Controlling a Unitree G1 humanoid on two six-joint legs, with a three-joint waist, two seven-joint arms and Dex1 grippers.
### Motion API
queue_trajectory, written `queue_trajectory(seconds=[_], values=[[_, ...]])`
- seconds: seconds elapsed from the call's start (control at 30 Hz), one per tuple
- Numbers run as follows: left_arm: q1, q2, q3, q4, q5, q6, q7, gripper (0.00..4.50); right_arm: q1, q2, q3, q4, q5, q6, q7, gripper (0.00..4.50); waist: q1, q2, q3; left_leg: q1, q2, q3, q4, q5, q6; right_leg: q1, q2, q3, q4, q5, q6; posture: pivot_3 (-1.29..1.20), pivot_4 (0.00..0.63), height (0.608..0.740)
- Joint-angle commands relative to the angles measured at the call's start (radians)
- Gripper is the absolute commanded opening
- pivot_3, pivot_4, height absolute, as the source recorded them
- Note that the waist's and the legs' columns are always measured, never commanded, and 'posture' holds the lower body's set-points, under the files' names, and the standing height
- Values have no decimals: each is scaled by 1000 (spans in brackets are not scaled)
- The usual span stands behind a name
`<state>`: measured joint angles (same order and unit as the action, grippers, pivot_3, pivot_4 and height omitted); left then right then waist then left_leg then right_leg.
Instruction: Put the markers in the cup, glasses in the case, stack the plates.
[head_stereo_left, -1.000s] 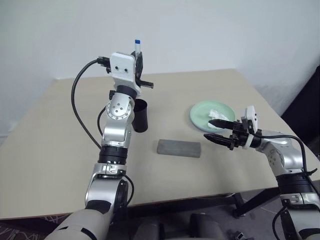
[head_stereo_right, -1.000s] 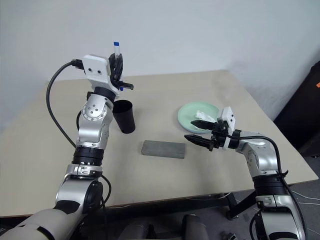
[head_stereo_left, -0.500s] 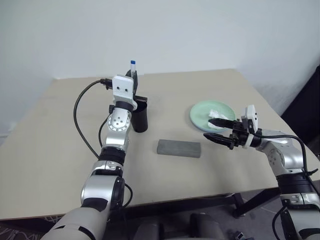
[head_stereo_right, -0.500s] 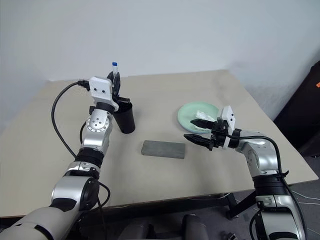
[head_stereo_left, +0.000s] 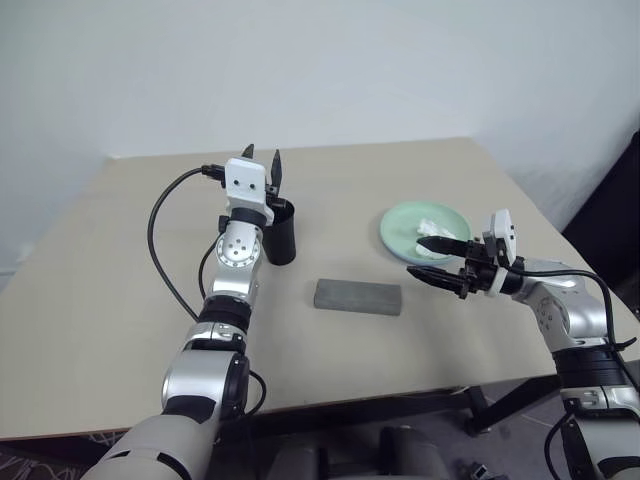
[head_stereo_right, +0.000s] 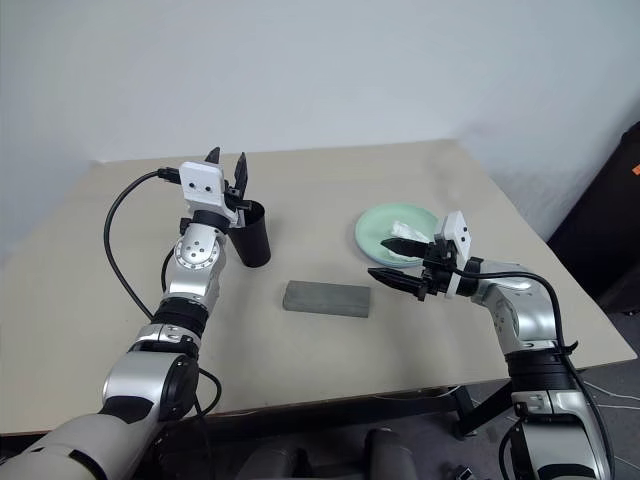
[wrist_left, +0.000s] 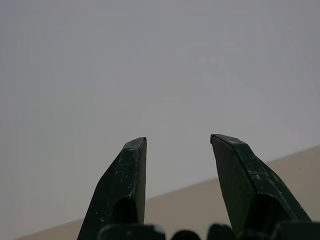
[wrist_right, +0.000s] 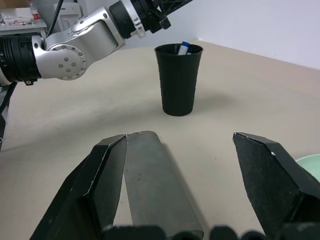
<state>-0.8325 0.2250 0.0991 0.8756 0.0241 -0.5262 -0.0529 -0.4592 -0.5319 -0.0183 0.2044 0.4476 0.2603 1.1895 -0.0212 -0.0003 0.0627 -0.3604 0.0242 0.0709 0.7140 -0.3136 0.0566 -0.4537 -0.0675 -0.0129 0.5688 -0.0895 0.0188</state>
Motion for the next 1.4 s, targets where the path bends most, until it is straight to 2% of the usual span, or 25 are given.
queue_trajectory(seconds=[0.03,0.2,0.33,0.47,0.6,0.73,0.83,1.03,1.2,1.4], values=[[-34,20,14,-36,-12,-15,-4,2127,-19,-5,-20,-19,14,-10,5,3661,0,0,0,0,0,0,0,0,0,0,0,0,0,0,0,0,0,740],[-9,61,68,-109,-137,38,-137,2127,-24,0,-23,-13,14,-14,0,3661,-1,0,0,0,1,0,0,0,0,0,0,0,0,0,0,0,0,740],[71,136,100,-259,-294,148,-382,2127,-22,-1,-32,-2,16,-21,-2,3661,-3,1,0,0,1,0,0,0,0,-1,0,0,1,0,0,0,0,740],[187,205,89,-425,-398,317,-573,2127,-12,-6,-41,-6,20,-20,2,3661,-1,0,0,0,1,1,0,0,0,-1,0,0,2,0,0,0,0,740],[390,328,51,-616,-436,467,-764,2127,4,-8,-50,-29,23,-10,-14,3661,-5,1,-1,0,1,1,0,0,-1,-2,0,0,2,0,0,0,0,740],[494,368,44,-650,-397,477,-798,2127,14,-22,-76,-29,25,-7,-27,3661,2,1,-1,-1,2,1,0,-1,-1,-4,0,0,4,-2,-1,0,0,740],[531,357,34,-610,-346,437,-783,2127,43,-54,-85,-24,3,-25,-18,3661,3,1,-1,0,2,2,1,0,-1,-3,-1,-1,4,-2,-2,0,0,740],[520,291,20,-545,-290,393,-727,2127,91,-111,-104,18,-12,-62,-4,3661,-1,1,-1,1,2,2,1,0,-2,-2,-1,-1,4,-2,-2,0,0,740],[495,250,9,-458,-246,326,-684,2127,116,-120,-111,83,-43,-117,-18,3661,-1,1,-1,4,3,2,1,1,-3,1,0,-1,5,-2,-2,0,0,740],[501,223,8,-444,-230,302,-664,2127,135,-138,-125,98,-43,-124,-13,3661,-1,1,-1,3,3,2,3,2,-3,1,0,0,4,-2,-2,0,0,740]])
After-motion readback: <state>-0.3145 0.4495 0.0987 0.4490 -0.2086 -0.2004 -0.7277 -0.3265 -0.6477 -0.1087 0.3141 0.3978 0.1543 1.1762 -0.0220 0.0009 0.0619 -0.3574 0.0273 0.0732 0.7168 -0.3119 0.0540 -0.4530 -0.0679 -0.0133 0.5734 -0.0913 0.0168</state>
